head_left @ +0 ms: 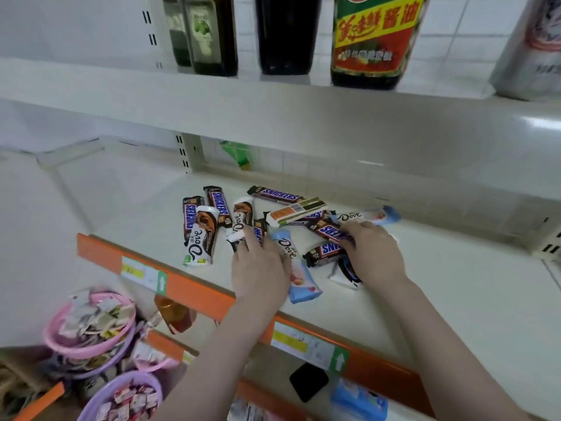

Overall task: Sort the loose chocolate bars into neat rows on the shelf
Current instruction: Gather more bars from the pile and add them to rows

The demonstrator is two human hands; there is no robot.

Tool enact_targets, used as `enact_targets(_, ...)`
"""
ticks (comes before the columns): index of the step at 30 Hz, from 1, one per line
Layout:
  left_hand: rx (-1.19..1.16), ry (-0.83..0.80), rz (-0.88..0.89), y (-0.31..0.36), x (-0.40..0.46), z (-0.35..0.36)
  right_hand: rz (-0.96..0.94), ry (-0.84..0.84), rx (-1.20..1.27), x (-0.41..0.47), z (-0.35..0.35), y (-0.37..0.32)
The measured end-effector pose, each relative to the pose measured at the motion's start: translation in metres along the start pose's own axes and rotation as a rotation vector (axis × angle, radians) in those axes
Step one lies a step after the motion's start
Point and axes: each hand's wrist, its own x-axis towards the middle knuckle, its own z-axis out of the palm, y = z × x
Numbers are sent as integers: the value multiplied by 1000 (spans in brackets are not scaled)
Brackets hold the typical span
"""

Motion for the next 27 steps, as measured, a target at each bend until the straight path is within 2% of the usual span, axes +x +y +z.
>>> enact_targets(4, -141, 48, 42, -6, -10, -3, -10, -98, 226, 2, -13, 8)
enact_targets(7, -289, 60, 34, -10, -17, -5, -132, -278, 241, 12, -25, 17)
enact_targets(11, -390, 95, -34, -8, -24, -8, -170, -512, 329, 18, -38, 26)
enact_targets(14, -404, 108, -71, -4, -26, -11, -184, -480, 264, 17, -37, 26)
enact_targets(17, -347, 64, -100, -1, -23, -15, -113, -451, 216, 11, -34, 25)
enact_targets(23, -134, -62, -53, 24, -20, -17, 54, -411, 265, -10, -29, 30)
enact_targets(27, 78, -106, -117, 43, -13, -11, 153, -371, 317, -26, -27, 36)
